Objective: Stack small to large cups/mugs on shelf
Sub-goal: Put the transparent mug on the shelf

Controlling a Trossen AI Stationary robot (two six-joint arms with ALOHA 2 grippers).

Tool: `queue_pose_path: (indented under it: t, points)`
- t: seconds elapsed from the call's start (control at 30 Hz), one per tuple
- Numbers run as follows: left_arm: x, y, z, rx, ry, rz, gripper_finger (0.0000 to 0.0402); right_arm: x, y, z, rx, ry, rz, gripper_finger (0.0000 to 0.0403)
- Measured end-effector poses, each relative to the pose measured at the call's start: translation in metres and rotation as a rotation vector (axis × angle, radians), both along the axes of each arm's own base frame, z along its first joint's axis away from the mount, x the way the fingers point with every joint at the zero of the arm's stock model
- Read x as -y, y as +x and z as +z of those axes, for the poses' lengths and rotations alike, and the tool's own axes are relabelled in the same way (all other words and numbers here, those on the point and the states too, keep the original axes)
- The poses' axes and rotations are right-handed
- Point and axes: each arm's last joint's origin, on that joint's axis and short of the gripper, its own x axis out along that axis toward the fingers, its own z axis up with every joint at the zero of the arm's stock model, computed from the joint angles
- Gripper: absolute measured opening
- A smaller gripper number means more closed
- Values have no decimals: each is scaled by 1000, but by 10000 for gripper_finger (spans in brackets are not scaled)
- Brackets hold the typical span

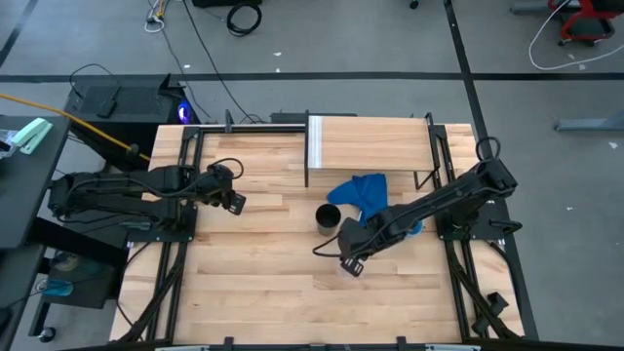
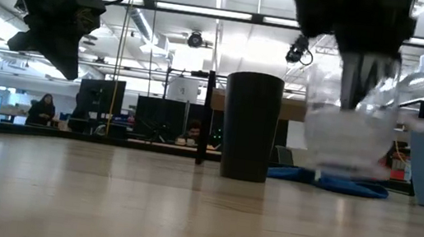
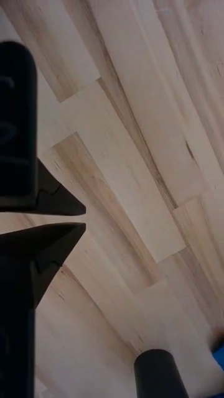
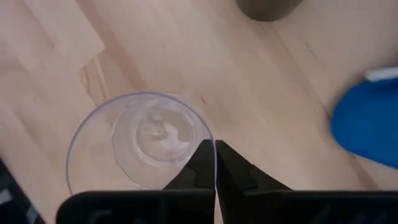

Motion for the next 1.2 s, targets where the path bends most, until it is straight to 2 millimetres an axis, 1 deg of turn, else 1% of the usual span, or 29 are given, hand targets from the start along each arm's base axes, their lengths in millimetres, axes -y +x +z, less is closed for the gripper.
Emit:
queue_pose_path:
  t: [0.13, 0.27, 0.37, 0.47, 0.6, 0.67, 0.77, 0.87, 1.0, 1.1, 1.2]
  points:
    - [0, 0, 0, 0, 0, 0, 30, -5, -4, 38, -57, -48, 39, 2]
    - [0, 0, 0, 1, 0, 0, 28, -1, -12, 75, -102, -153, 29, 2]
    - [0, 0, 0, 1, 0, 0, 32, 10, -16, 96, -121, -232, -3, 1]
    - [0, 0, 0, 1, 0, 0, 37, 27, -18, 111, -156, -261, -49, 1]
    - [0, 0, 0, 0, 0, 0, 40, 59, -16, 129, -109, -251, -98, 0]
    - [0, 0, 0, 3, 0, 0, 39, 80, -21, 139, -85, -246, -152, 0]
    - [0, 0, 0, 7, 1, 0, 34, 116, -34, 153, -52, -250, -251, 0]
    - [0, 1, 1, 11, 2, 0, 30, 155, -56, 168, -10, -262, -397, 0]
    - [0, 1, 1, 11, 1, 0, 28, 201, -93, 185, 33, -273, -621, 0]
    - [0, 1, 1, 11, 1, 0, 33, 226, -121, 193, 48, -280, -733, 0]
    - [0, 1, 1, 11, 1, 0, 38, 242, -142, 197, 63, -240, -802, 0]
